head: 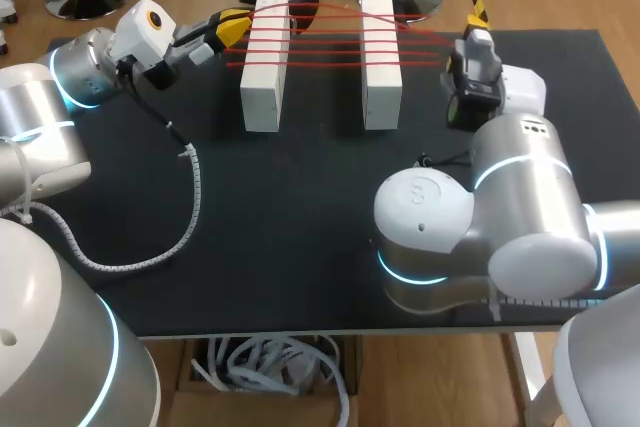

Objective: Grab the tape and strap the tape.

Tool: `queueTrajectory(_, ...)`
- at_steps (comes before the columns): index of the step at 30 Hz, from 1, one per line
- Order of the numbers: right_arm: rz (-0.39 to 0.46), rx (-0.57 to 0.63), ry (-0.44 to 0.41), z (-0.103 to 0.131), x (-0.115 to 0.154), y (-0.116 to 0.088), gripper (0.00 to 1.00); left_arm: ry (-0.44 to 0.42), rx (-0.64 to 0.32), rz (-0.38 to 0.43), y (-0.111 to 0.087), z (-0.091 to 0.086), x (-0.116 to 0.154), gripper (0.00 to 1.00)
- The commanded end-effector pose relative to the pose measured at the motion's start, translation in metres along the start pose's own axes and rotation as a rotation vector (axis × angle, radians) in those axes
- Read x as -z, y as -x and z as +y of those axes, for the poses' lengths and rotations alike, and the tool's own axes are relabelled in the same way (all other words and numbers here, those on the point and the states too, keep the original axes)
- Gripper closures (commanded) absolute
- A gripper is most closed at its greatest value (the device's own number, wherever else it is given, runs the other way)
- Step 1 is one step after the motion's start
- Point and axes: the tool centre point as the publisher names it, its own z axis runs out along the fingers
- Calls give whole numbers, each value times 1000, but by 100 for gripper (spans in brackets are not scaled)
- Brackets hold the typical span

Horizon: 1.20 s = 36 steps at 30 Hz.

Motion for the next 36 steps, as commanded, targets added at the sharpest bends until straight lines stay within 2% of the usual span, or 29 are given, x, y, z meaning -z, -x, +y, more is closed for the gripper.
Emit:
queueTrajectory(1,-4,1,5,-3,0,-2,70,-2,-1,2,1,1,1,100)
queueTrajectory(13,-7,-4,6,-2,0,-2,86,-2,-1,2,1,1,1,100)
queueTrajectory(21,-7,-7,8,-2,0,-2,92,-2,-1,2,1,1,1,100)
queueTrajectory(24,-8,-7,5,-3,1,-3,100,-2,-1,2,1,1,1,100)
queueTrajectory(33,-27,7,21,-3,1,-2,100,-2,-1,2,1,1,1,100)
queueTrajectory(35,-47,76,31,-4,2,-1,100,-2,-1,2,1,1,1,100)
queueTrajectory(36,-31,108,36,-5,2,-1,100,-2,-1,2,1,1,1,100)
